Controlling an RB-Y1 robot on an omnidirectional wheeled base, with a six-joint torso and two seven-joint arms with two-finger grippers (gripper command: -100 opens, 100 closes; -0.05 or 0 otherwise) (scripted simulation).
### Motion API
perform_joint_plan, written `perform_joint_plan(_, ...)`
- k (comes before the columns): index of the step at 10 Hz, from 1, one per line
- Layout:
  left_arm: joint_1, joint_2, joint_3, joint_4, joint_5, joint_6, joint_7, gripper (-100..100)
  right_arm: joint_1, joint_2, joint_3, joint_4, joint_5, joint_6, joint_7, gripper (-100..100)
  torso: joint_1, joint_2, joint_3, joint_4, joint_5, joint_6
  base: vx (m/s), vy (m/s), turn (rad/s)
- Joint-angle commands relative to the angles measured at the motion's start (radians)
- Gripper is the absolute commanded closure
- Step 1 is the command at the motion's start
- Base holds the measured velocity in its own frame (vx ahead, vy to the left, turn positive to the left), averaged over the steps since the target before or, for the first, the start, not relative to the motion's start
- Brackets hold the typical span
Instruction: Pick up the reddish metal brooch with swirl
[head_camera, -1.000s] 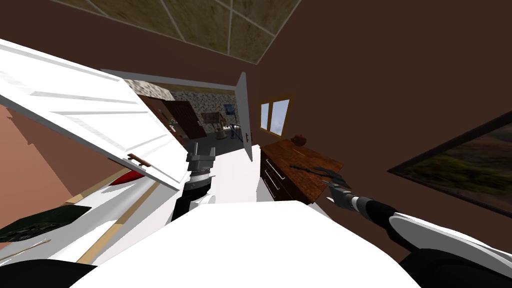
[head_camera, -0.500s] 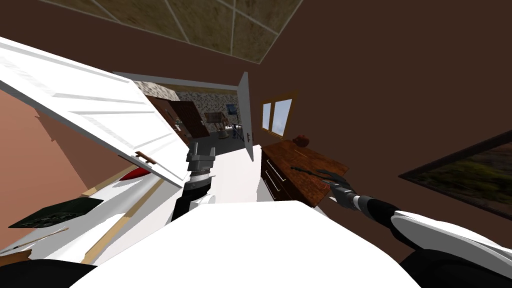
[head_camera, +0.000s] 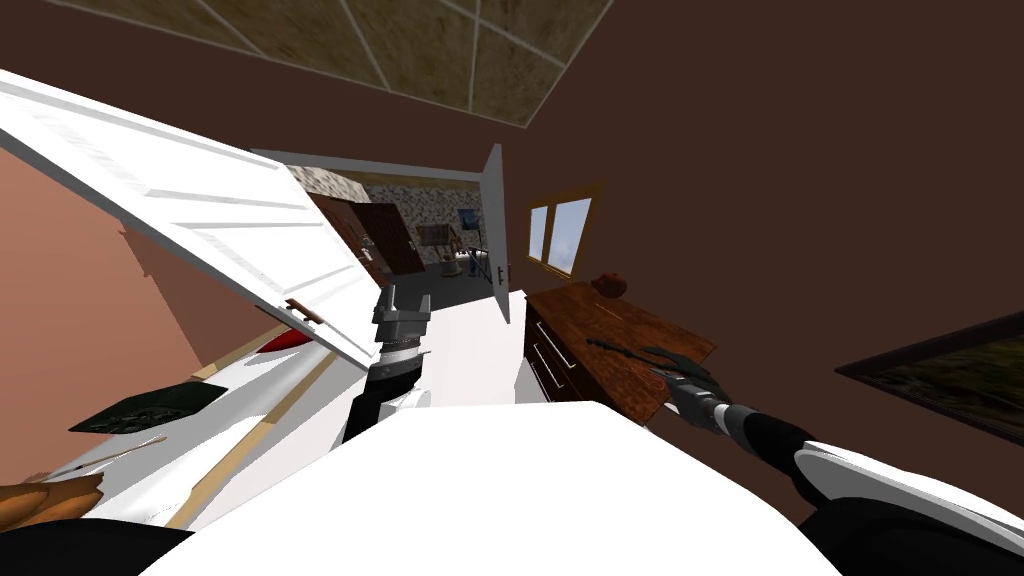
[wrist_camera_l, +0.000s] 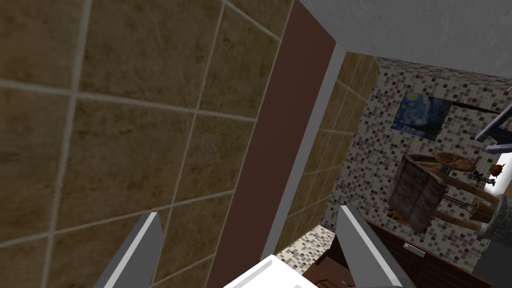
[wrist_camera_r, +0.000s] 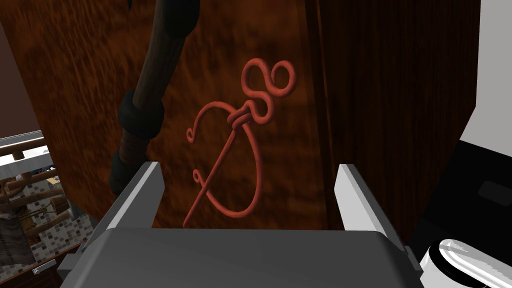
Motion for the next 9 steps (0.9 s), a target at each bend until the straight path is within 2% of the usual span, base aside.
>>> perform_joint_plan(1,0.0,0.0,0.0,0.0,0.0,0.0,0.0,0,0.0,0.0,0.0,0.0,0.0,0.0,0.0,100,0.0,0.0,0.0,0.0,0.0,0.0,-0.002,0.001,-0.018)
perform_joint_plan(3,0.0,0.0,0.0,0.0,0.0,0.0,0.0,0,0.007,0.002,0.008,0.003,0.0,-0.006,-0.001,100,0.003,-0.002,0.001,0.003,0.004,-0.005,-0.005,0.001,-0.021)
perform_joint_plan(5,0.0,0.0,0.0,0.0,0.0,0.0,0.0,0,0.004,0.001,0.003,0.002,0.0,-0.002,-0.001,100,0.002,-0.003,-0.001,0.001,0.001,-0.004,0.001,-0.002,0.006)
perform_joint_plan(6,0.0,0.0,0.0,0.0,0.0,0.0,0.0,0,0.004,0.001,0.003,0.002,0.0,-0.002,-0.001,0,0.002,-0.003,-0.001,0.001,0.001,-0.004,0.0,0.0,0.0)
perform_joint_plan(7,0.0,0.0,0.0,0.0,0.0,0.0,0.0,0,0.002,-0.032,-0.012,-0.004,0.004,-0.004,-0.023,100,0.002,-0.003,-0.001,0.001,0.001,-0.004,-0.024,0.011,-0.103)
perform_joint_plan(9,0.0,0.0,0.0,0.0,0.0,0.0,0.0,0,0.009,-0.052,-0.032,-0.011,0.0,-0.012,-0.033,100,0.003,-0.001,0.0,0.001,0.002,-0.004,-0.039,0.017,-0.074)
